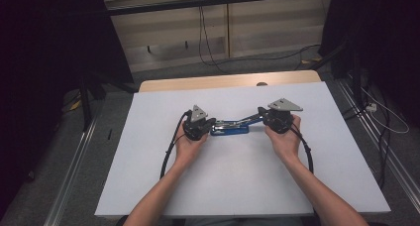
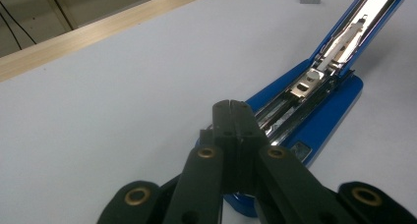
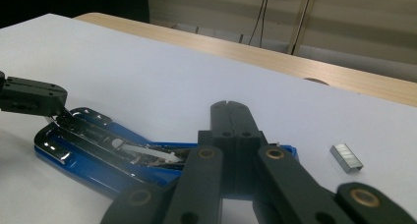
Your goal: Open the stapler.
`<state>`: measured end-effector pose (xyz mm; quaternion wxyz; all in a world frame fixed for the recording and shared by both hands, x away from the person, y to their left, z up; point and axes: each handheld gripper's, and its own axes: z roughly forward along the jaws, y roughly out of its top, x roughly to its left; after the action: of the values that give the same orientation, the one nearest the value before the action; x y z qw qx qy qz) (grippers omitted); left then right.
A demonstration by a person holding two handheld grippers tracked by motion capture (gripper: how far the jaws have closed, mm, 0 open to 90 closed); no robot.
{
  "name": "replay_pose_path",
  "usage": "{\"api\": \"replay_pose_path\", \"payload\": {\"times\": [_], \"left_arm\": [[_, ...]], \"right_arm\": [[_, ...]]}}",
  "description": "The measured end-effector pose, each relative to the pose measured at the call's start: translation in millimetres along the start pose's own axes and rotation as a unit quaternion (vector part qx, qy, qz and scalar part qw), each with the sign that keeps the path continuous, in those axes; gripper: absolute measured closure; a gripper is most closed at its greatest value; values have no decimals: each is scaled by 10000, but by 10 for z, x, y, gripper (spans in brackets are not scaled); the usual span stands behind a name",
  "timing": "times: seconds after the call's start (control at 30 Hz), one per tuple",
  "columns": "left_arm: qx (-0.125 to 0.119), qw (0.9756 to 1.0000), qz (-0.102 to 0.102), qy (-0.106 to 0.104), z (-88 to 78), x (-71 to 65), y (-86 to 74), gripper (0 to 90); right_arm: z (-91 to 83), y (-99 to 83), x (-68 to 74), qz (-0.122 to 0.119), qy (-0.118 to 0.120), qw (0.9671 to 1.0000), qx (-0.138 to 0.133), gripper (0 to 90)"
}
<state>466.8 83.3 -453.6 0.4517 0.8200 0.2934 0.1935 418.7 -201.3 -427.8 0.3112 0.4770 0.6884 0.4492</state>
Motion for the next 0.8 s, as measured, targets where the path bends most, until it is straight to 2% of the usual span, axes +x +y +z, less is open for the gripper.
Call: {"api": "replay_pose_path", "payload": {"times": [0.3, 0.4, 0.6, 0.67, 0.8], "left_arm": [[-5, 10000, -22, -19, -1, 4, -2, 900], [-8, 10000, -27, -32, -1, 7, -3, 900], [-14, 10000, -77, -46, 1, 9, 0, 900], [-31, 9999, -122, -95, -1, 29, -6, 900], [-3, 9999, -88, -68, -3, 22, -1, 900]], "right_arm": [[-6, -68, -48, -96, 19, 9999, 67, 900], [-22, -88, -63, -318, 42, 9993, 176, 900], [-60, -111, -123, -246, 69, 9996, 129, 900], [-72, -133, -141, -300, 60, 9994, 143, 900], [-82, -148, -167, -287, 71, 9994, 157, 900]]}}
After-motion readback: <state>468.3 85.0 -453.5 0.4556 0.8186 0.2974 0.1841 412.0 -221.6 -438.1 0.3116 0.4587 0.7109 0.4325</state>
